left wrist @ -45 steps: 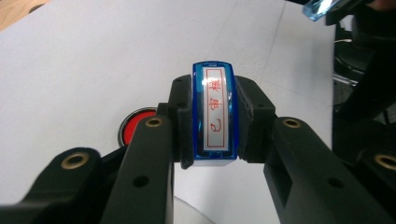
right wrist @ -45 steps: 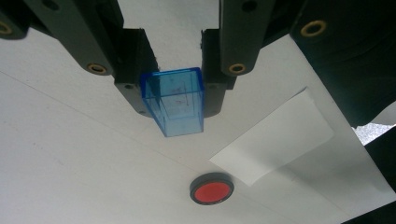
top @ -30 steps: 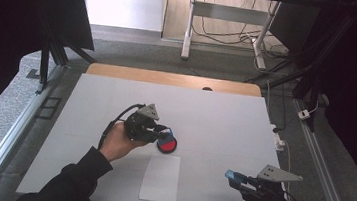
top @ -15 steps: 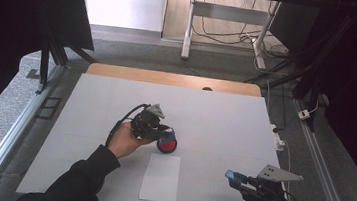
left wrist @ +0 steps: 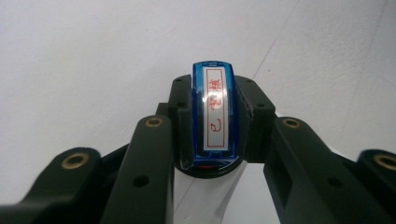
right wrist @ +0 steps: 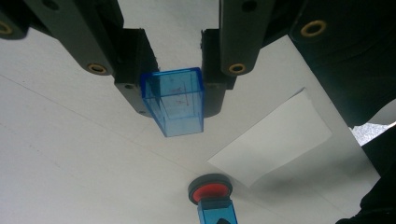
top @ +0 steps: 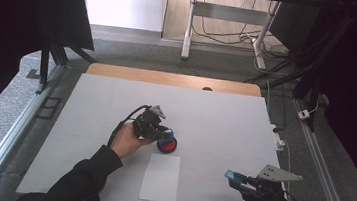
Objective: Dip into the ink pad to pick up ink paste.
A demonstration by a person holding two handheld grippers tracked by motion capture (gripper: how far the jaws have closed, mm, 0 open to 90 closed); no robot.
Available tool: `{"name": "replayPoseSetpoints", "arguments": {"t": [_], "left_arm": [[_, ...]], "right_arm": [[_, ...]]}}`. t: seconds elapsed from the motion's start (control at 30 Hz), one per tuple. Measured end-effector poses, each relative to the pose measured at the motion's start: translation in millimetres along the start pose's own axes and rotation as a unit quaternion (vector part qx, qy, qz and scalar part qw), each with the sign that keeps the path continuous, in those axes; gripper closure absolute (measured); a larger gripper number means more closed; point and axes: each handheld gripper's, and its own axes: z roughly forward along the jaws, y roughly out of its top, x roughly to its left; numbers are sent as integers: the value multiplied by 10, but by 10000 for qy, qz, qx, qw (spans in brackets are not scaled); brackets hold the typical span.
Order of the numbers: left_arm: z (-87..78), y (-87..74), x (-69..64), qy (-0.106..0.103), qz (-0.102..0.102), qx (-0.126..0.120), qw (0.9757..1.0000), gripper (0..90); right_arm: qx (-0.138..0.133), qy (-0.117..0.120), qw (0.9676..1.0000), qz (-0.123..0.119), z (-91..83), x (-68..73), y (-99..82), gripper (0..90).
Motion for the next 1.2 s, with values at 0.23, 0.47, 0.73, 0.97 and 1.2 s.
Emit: {"name": "replayPoseSetpoints", "arguments": {"t": [0.23,0.47,0.73,0.97,1.2], "left_arm": [[38,2,15,60,-75,62,9999,705],[60,17,-36,161,33,159,9997,707],[70,32,-164,508,411,276,9975,710],[87,36,-267,777,625,321,9945,710],[70,5,-130,414,201,164,9988,710]], "right_arm": [[17,2,10000,1,1,2,1,688],[10,25,10000,-6,8,4,1,688],[40,6,10000,-23,13,11,3,688],[72,6,10000,-38,13,11,5,688],[79,17,10000,-44,18,12,6,688]]}}
